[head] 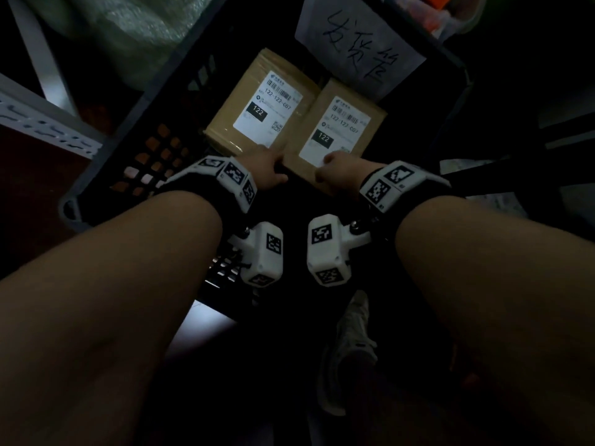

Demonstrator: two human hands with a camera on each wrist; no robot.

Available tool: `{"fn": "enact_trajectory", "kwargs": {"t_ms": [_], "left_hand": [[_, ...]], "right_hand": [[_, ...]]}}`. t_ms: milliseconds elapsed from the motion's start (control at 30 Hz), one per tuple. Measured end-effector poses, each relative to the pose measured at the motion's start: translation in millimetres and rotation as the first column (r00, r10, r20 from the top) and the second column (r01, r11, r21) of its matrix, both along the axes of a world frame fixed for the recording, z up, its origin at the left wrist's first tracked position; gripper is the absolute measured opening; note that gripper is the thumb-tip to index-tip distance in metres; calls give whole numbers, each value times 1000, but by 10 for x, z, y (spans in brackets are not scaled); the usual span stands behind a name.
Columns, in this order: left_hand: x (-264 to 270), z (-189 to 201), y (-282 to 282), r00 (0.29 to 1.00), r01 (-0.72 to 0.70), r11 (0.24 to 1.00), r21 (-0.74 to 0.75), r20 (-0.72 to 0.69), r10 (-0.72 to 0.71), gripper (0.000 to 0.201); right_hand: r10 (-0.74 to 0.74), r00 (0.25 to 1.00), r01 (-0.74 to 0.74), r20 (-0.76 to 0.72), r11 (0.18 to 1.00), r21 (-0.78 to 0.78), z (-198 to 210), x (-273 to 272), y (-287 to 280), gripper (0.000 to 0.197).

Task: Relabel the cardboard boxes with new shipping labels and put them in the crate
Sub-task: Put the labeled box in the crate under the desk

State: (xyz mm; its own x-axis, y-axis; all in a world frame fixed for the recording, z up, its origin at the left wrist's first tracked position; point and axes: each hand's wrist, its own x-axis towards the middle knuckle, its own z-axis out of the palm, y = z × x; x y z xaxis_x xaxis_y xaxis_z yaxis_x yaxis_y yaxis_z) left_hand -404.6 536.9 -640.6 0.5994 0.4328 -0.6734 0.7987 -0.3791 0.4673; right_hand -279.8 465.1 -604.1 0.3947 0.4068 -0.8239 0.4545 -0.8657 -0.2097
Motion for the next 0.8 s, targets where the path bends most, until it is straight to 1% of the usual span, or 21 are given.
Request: {"fn": "enact_trajectory", "kwargs": {"t_ms": [33, 67, 133, 200, 300, 467, 600, 733, 800], "left_hand": [[-9, 73, 26, 999, -32, 999, 19, -5, 33, 47], [-27, 162, 53, 997, -78, 996, 37, -1, 78, 45], [-97, 362, 97, 986, -164, 983, 77, 27, 162, 45], [-197, 609, 122, 980, -196, 974, 112, 44, 192, 43], [-339, 1049, 138, 972, -224, 965, 138, 109, 210, 37], [-517, 1882, 37, 956, -232, 954, 189, 226, 188, 31], [-583, 2606, -155, 925, -259, 933, 249, 343, 165, 28], [-665, 3322, -415, 869, -305, 894, 328, 479, 121, 24], [-669, 3721, -614, 837, -327, 865, 381, 541, 77, 24]], "right_hand": [[71, 997, -71, 30, 998, -1, 84, 0, 4, 41], [109, 993, -110, 54, 994, 14, 179, -16, 1, 44], [136, 988, -143, 80, 986, 87, 391, -82, -7, 42], [151, 982, -169, 111, 971, 168, 611, -176, -35, 39], [173, 977, -201, 127, 944, 261, 993, -342, -128, 35], [231, 961, -271, 152, 897, 349, 1750, -557, -300, 34], [193, 962, -258, 191, 868, 424, 2431, -726, -470, 31], [169, 946, -300, 277, 783, 545, 3115, -927, -751, 28], [153, 921, -349, 358, 734, 583, 3480, -985, -966, 26]]}}
